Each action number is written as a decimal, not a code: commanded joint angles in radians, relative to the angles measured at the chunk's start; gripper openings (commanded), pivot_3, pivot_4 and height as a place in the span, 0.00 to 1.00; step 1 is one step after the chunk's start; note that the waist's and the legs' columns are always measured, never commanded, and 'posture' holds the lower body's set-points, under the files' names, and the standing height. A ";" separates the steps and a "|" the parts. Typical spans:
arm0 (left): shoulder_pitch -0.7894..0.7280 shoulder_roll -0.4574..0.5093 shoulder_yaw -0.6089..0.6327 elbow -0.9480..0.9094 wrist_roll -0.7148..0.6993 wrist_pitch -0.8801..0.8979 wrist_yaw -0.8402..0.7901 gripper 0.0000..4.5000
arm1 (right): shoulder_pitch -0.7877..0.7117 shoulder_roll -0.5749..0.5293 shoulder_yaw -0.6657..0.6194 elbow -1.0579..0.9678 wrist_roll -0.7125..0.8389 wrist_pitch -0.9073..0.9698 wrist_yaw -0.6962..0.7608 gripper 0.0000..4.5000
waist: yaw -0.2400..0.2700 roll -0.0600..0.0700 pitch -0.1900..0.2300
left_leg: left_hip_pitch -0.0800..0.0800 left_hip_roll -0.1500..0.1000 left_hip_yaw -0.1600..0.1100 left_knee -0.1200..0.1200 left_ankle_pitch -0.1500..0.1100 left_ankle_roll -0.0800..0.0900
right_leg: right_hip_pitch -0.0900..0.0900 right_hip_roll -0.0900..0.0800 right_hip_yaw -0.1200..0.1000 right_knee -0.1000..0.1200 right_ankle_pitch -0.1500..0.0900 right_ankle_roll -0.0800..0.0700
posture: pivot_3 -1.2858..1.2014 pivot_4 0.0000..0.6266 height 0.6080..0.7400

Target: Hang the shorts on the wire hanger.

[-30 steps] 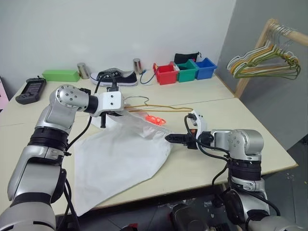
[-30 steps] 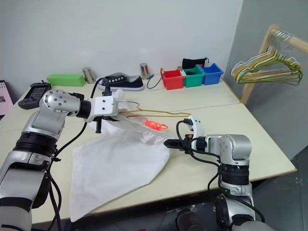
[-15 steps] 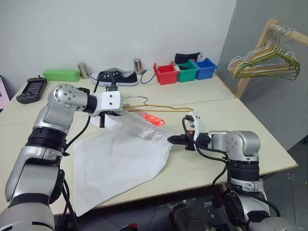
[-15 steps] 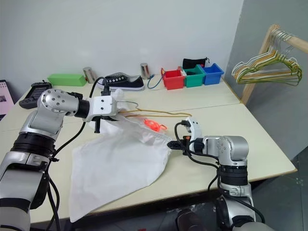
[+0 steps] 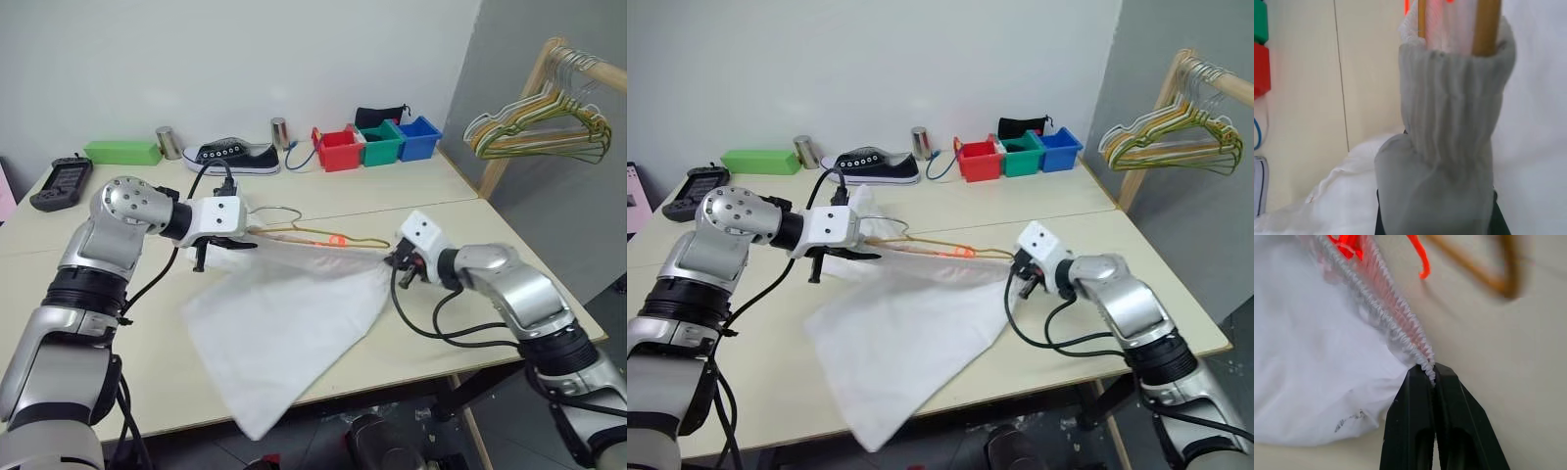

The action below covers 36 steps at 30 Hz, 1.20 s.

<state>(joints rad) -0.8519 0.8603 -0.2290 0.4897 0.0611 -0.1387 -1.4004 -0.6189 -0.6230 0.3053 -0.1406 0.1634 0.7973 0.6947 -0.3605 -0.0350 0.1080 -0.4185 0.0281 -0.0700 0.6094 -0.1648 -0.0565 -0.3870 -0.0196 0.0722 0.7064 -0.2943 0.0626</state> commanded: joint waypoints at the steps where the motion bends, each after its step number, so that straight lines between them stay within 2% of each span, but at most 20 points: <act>1: 0.005 0.058 0.033 -0.029 -0.002 0.019 -0.015 0.00 | -0.038 -0.066 -0.030 0.014 -0.061 -0.090 0.022 0.01 | 0.000 0.000 0.000 | 0.000 0.000 0.000 0.000 0.000 0.000 | 0.000 0.000 0.000 0.000 0.000 0.000 | 0.41 0.02 1.00; 10: -0.034 0.023 0.029 0.009 0.003 0.010 0.039 0.00 | -0.025 -0.108 -0.022 -0.070 -0.080 -0.109 0.068 0.01 | 0.000 0.000 0.000 | 0.000 0.000 0.000 0.000 0.000 0.000 | 0.001 0.000 0.000 -0.001 0.000 0.000 | 0.41 0.00 1.00; 19: -0.028 0.043 0.000 0.020 0.038 -0.024 0.036 0.00 | -0.012 -0.117 -0.036 -0.122 -0.087 -0.075 0.072 0.01 | -0.002 0.000 0.000 | 0.000 0.000 0.000 0.000 0.000 0.000 | 0.001 0.000 0.000 -0.001 0.000 0.000 | 0.40 0.00 1.00; 25: -0.043 0.060 -0.039 0.061 0.101 -0.087 0.035 0.00 | -0.017 -0.163 -0.059 -0.194 -0.077 -0.033 0.102 0.01 | -0.003 0.000 0.000 | 0.000 0.000 0.000 0.000 0.000 0.000 | 0.001 0.000 0.000 -0.001 0.000 0.000 | 0.39 0.00 1.00; 28: -0.060 0.063 -0.067 0.094 0.145 -0.129 0.046 0.00 | -0.055 -0.195 -0.074 -0.220 -0.071 -0.015 0.127 0.01 | -0.007 0.000 0.000 | 0.000 0.000 0.000 0.000 0.000 0.000 | 0.001 -0.001 0.000 -0.001 0.000 0.000 | 0.39 0.00 1.00; 33: -0.095 0.038 -0.100 0.154 0.192 -0.176 0.090 0.00 | -0.123 -0.185 -0.059 -0.244 -0.068 0.013 0.137 0.01 | -0.029 0.000 0.000 | 0.000 0.000 0.000 0.000 0.000 0.000 | 0.001 -0.001 0.000 -0.001 0.000 0.000 | 0.38 0.01 1.00; 36: -0.118 -0.034 -0.099 0.157 0.182 -0.155 0.142 0.00 | -0.182 -0.124 -0.034 -0.272 -0.052 0.055 0.121 0.01 | -0.043 0.000 0.000 | 0.001 0.000 0.000 0.000 0.000 0.000 | 0.001 -0.001 0.000 -0.001 0.000 0.000 | 0.38 0.02 1.00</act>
<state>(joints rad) -0.9492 0.8460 -0.3232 0.6346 0.2128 -0.3092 -1.2915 -0.7418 -0.7627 0.3063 -0.3808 0.1177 0.8217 0.8444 -0.4033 -0.0351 0.1078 -0.4179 0.0281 -0.0695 0.6097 -0.1648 -0.0566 -0.3859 -0.0208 0.0721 0.7055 -0.2942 0.0628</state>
